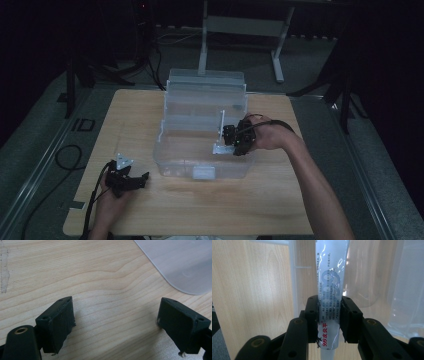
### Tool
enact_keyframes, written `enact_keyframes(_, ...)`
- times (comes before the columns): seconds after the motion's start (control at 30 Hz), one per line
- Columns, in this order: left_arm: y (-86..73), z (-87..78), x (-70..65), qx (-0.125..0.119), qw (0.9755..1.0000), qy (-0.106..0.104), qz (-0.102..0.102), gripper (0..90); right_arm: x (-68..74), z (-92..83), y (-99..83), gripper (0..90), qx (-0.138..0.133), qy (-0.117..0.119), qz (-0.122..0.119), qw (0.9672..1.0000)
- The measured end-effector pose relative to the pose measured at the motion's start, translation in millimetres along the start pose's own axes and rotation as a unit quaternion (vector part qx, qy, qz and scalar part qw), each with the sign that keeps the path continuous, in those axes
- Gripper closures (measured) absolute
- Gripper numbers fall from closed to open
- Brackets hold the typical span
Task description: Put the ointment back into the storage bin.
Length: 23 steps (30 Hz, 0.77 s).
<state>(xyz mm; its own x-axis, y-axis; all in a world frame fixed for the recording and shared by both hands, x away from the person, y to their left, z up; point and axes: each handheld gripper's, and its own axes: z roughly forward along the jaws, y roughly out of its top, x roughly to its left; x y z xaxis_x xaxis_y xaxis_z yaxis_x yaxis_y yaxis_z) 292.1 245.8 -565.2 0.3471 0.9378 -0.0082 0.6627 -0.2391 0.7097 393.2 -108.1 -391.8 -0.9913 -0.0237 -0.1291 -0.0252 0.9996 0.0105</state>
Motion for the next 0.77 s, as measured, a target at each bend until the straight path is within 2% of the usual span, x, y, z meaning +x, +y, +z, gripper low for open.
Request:
enact_keyframes(0.1, 0.0, 0.0, 0.0, 0.000, 1.0000, 0.000, 0.000, 14.4, 0.2, 2.7, 2.1, 69.3, 0.003, 0.001, 0.000, 1.0000)
enact_keyframes(0.2, 0.0, 0.0, 0.0, 0.000, 1.0000, 0.000, 0.000, 14.4, -1.4, 3.4, 2.2, 56.5, -0.004, 0.002, 0.007, 1.0000)
enact_keyframes(0.47, 0.0, 0.0, 0.0, 0.000, 1.0000, -0.001, 0.001, 14.4, -3.5, -4.8, -8.1, 52.1, -0.013, -0.013, 0.014, 0.9997)
enact_keyframes(0.67, 0.0, 0.0, 0.0, 0.000, 1.0000, -0.001, 0.001, 14.4, -1.9, -4.9, -17.0, 48.3, -0.017, -0.013, 0.028, 0.9994)
enact_keyframes(0.77, 0.0, 0.0, -0.1, 0.000, 1.0000, -0.001, 0.001, 14.4, 0.7, -6.4, -21.5, 47.1, -0.022, -0.020, 0.031, 0.9991)
